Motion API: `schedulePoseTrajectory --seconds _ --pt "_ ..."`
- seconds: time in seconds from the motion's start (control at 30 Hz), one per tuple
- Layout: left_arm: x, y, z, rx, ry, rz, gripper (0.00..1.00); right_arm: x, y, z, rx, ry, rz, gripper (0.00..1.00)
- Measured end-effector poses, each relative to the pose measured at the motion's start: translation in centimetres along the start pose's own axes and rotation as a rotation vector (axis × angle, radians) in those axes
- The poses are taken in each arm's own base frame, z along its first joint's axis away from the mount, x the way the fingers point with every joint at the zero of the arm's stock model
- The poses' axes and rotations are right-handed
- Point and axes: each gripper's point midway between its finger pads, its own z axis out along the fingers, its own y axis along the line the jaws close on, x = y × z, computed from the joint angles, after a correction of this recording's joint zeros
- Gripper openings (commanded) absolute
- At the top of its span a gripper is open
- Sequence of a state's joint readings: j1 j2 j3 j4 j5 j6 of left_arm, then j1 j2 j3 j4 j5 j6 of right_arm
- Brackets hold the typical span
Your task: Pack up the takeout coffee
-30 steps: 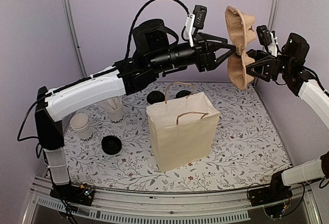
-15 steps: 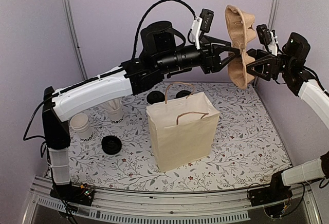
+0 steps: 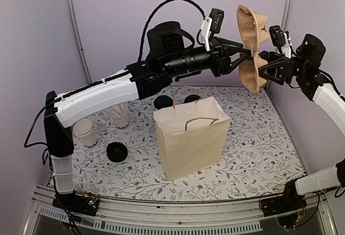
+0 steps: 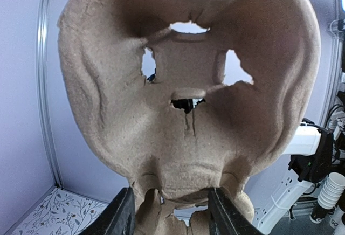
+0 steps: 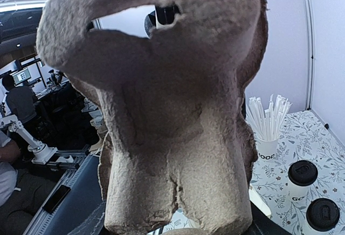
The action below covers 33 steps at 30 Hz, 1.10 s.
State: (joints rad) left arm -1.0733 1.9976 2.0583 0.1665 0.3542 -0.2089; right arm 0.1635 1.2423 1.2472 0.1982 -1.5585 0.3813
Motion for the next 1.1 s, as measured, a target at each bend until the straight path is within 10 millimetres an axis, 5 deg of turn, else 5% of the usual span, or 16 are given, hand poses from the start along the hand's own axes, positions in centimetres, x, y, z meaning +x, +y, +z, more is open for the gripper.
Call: schedulePoseTrajectory --seconds 0.43,0.57,1.1 --pt "0.09 -0.23 0.09 0.000 -0.007 0.001 0.42 0.13 -0.08 -0.01 0.000 0.000 0.000 0.62" --pt "0.24 -0.37 0.05 0.003 -0.014 0.001 0.52 0.14 -0.09 -0.02 0.001 0.000 0.001 0.62" --pt "0.76 -0.68 0.21 -0.006 -0.006 -0.007 0.52 0.74 -0.43 0.00 0.000 0.000 0.016 0.63"
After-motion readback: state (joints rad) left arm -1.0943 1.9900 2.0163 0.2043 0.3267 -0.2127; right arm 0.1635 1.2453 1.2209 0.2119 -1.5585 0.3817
